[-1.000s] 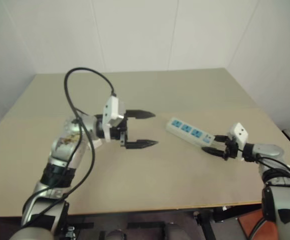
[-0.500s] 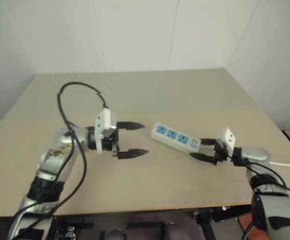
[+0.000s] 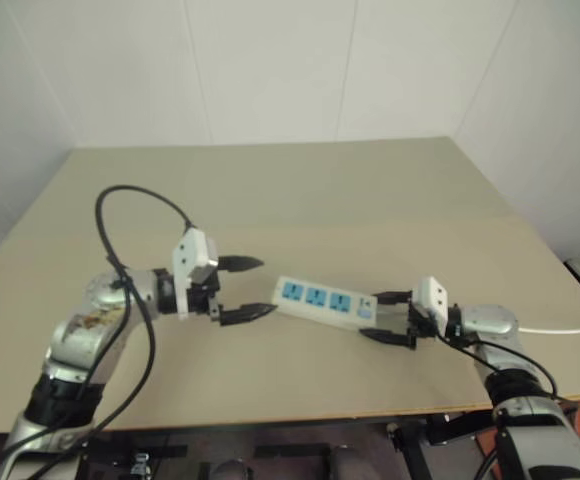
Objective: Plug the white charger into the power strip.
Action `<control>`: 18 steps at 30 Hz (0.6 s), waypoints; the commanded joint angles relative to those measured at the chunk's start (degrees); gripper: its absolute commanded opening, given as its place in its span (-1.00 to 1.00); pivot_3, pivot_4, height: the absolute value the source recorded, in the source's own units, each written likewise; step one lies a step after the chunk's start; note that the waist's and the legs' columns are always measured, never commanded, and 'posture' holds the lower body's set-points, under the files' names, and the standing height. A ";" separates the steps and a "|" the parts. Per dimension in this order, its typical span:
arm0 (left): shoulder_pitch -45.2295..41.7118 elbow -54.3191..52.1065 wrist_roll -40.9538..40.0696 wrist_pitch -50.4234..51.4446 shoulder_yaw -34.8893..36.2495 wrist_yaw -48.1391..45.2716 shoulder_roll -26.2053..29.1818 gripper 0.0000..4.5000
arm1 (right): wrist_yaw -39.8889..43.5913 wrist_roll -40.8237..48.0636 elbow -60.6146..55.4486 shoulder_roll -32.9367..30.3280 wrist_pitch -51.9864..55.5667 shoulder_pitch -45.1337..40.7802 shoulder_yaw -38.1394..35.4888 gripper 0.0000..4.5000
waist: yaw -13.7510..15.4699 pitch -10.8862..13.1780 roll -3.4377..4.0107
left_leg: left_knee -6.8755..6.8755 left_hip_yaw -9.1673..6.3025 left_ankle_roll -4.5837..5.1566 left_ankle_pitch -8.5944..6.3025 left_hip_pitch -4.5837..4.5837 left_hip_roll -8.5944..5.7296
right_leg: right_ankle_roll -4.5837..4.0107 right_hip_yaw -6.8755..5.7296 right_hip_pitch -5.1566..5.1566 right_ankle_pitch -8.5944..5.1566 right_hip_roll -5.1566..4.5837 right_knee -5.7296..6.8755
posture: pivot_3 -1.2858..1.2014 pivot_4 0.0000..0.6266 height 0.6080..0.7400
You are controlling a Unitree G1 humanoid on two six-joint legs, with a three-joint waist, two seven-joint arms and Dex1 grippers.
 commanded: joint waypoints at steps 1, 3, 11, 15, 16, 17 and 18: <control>-0.33 -1.64 0.13 -0.36 0.87 0.62 0.51 1.00 | 0.86 0.22 -2.41 -0.68 1.02 -0.15 1.26 0.97 | 0.04 0.00 0.00 | 0.00 0.00 0.00 0.00 0.00 0.00 | 0.00 0.00 0.00 0.00 0.00 0.00 | 0.03 -0.52 1.00; -0.47 -1.61 0.15 -0.41 0.73 0.87 0.33 1.00 | 0.55 0.93 -3.14 -0.73 2.21 -0.35 1.37 0.97 | 0.08 0.00 0.00 | 0.00 0.00 0.00 0.00 -0.01 0.00 | 0.00 0.00 0.00 0.00 -0.01 -0.01 | 0.03 -0.52 1.00; 0.26 -1.61 -0.40 -0.87 1.01 1.18 0.05 1.00 | -0.87 6.36 -8.29 -1.02 5.58 1.77 -1.91 0.97 | 0.14 0.00 0.00 | 0.00 0.00 0.00 0.00 -0.01 0.00 | 0.00 0.00 0.00 0.00 -0.01 -0.01 | 0.03 -0.52 1.00; -0.18 -0.79 -0.80 -1.50 1.59 1.17 -0.50 1.00 | -1.80 6.27 -8.93 -0.79 5.08 2.72 -1.54 0.97 | 0.23 0.00 0.00 | 0.00 -0.01 0.00 0.00 -0.01 0.00 | 0.00 0.00 0.00 0.00 -0.01 -0.01 | 0.03 -0.52 1.00; -0.37 -0.54 -0.92 -1.61 1.75 1.14 -0.63 1.00 | -2.02 6.21 -9.13 -0.58 5.06 2.89 -1.37 0.97 | 0.29 0.00 0.00 | 0.00 0.00 0.00 0.00 -0.01 -0.01 | 0.00 0.00 0.00 0.00 -0.01 -0.01 | 0.03 -0.52 1.00; -0.52 -0.33 -0.94 -1.71 1.83 1.07 -0.69 1.00 | -2.14 6.30 -9.27 -0.28 5.06 2.99 -1.28 0.97 | 0.31 0.00 0.00 | 0.00 0.00 0.00 0.00 -0.01 -0.01 | 0.00 0.00 0.00 0.00 -0.01 -0.01 | 0.03 -0.52 1.00; -0.63 -0.13 -0.87 -1.83 1.84 0.99 -0.70 1.00 | -2.32 6.43 -9.33 0.06 5.20 3.01 -1.22 0.97 | 0.29 0.00 0.00 | 0.00 0.00 0.00 0.00 -0.01 -0.01 | 0.00 -0.01 0.00 0.00 -0.01 -0.01 | 0.03 -0.52 1.00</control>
